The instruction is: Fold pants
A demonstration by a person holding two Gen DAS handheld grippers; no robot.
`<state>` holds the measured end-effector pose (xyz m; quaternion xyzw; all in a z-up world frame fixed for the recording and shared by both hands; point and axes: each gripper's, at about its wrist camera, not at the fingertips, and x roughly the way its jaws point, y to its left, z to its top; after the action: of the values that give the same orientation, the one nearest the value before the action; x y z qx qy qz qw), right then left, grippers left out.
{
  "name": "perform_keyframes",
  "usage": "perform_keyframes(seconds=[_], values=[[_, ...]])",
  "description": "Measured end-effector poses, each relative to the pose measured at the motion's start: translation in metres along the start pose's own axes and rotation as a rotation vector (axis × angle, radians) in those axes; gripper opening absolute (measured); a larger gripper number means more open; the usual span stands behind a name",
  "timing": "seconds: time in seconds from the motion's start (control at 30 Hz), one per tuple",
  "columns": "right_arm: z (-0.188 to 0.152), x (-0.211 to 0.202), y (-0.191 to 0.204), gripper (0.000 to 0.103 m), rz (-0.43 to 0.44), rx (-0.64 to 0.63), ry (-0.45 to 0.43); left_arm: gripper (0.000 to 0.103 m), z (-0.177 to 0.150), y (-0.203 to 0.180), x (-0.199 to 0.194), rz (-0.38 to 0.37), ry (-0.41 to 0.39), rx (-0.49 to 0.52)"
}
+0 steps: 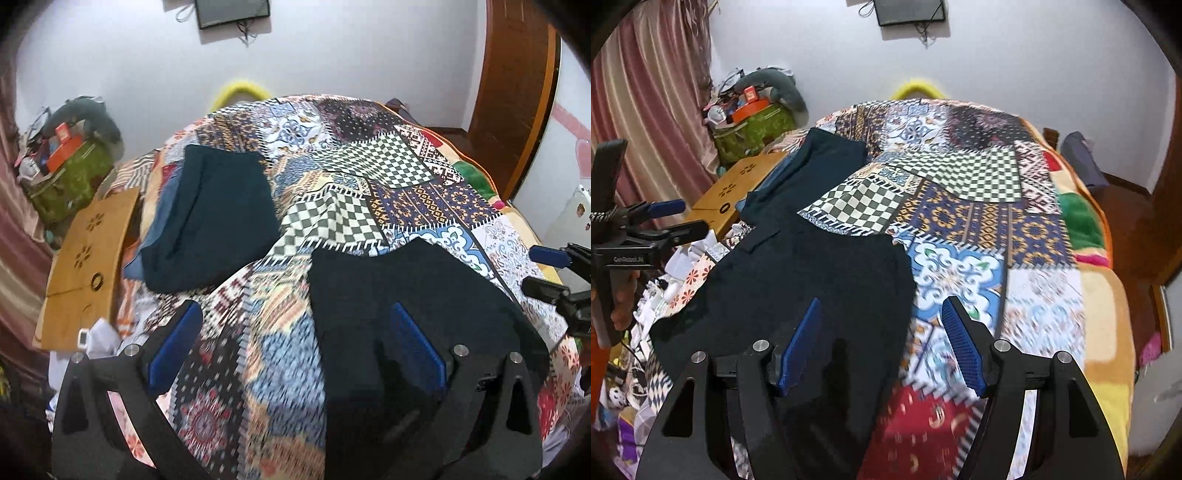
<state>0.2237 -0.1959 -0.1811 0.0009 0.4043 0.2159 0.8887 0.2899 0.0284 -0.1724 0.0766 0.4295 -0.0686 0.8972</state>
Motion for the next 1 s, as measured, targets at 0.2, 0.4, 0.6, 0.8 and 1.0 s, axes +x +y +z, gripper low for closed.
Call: perform_keyframes(seconds=[0.2,0.4,0.6,0.8,1.0], values=[[0.021,0.048,-0.014,0.064,0.021,0.043,0.082,0.100,0.022,-0.008,0.047,-0.033,0.064,0.010],[0.028,0.088,-0.016,0.064,0.045,0.008,0.160,0.086,0.024,-0.015,0.076,-0.056,0.117,0.043],[0.023,0.111,-0.011,0.048,0.074,-0.049,0.180,0.068,0.016,-0.022,0.101,-0.036,0.147,0.094],[0.020,0.116,-0.018,0.028,0.065,-0.071,0.176,0.066,0.010,-0.025,0.109,-0.001,0.129,0.126],[0.018,0.121,-0.017,0.026,0.046,-0.086,0.181,0.066,0.011,-0.013,0.120,-0.007,0.150,0.067]])
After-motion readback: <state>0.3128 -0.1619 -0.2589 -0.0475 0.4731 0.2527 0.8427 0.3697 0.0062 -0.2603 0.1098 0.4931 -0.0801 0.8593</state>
